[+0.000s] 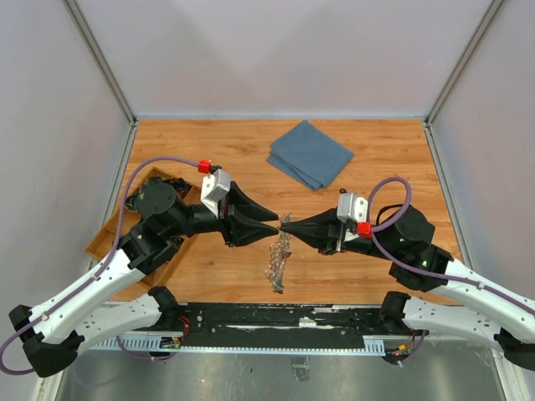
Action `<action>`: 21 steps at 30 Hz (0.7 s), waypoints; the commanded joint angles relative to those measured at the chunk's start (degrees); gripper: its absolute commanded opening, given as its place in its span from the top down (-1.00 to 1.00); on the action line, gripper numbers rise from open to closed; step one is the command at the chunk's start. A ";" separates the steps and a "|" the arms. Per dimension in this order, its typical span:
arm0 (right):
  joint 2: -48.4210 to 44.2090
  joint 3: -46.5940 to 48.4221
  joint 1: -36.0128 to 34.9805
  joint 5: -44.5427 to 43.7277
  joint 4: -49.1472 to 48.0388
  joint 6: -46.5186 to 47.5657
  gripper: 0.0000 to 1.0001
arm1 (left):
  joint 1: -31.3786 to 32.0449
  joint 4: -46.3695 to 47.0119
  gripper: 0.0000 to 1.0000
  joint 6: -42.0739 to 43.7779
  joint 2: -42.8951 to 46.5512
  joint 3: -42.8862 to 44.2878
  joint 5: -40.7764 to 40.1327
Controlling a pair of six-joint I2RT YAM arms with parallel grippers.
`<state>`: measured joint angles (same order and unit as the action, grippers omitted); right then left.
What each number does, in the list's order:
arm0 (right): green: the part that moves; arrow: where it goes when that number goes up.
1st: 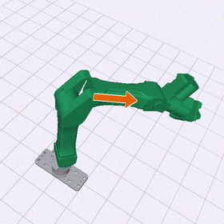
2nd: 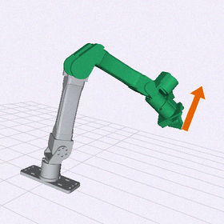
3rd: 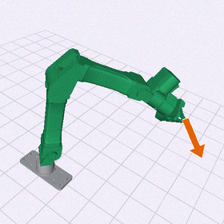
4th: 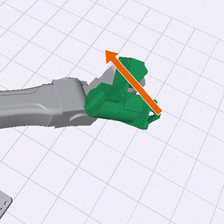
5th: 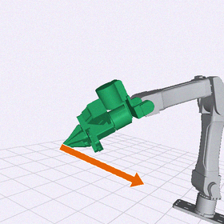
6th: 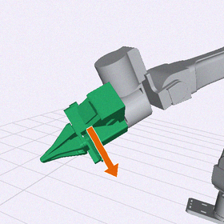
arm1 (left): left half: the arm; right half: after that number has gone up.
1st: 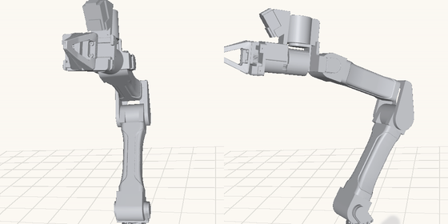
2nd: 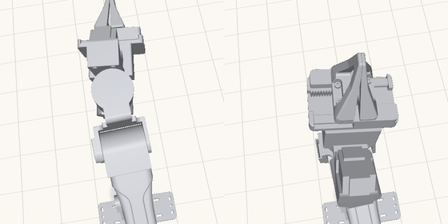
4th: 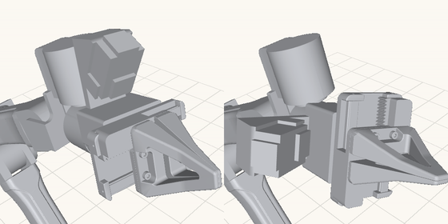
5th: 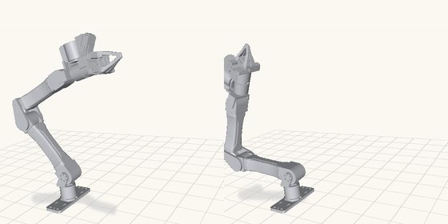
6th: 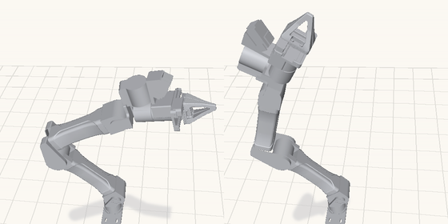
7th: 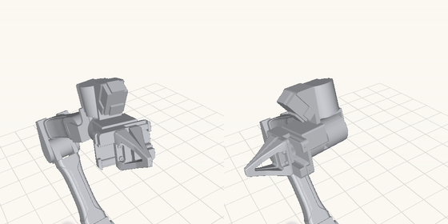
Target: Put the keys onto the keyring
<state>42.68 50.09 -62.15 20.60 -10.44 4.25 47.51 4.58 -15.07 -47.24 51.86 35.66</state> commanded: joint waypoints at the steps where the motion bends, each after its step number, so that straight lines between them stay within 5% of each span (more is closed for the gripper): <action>1: -0.14 1.87 0.01 0.19 -5.14 -1.15 0.99 | 0.57 3.14 0.22 -0.04 -0.75 0.70 4.02; 9: 0.60 1.78 0.01 0.47 -6.27 -1.74 0.99 | 0.64 3.06 0.58 -0.12 -1.20 0.31 3.84; 14: 0.96 1.65 0.01 0.42 -6.60 -1.88 0.99 | 0.66 3.22 0.98 -0.22 -1.50 0.70 3.96; 18: 0.48 1.63 0.01 -0.32 -6.20 -1.90 0.98 | 0.69 3.58 0.99 -0.48 -0.29 0.47 2.84; 21: -0.97 2.05 0.01 -1.08 -3.97 -0.69 0.67 | 0.66 3.46 0.99 -0.55 1.13 0.42 1.37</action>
<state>43.72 50.09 -62.15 20.32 -12.19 3.14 47.77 5.96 -15.51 -48.07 51.83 38.76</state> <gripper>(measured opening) 0.082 0.017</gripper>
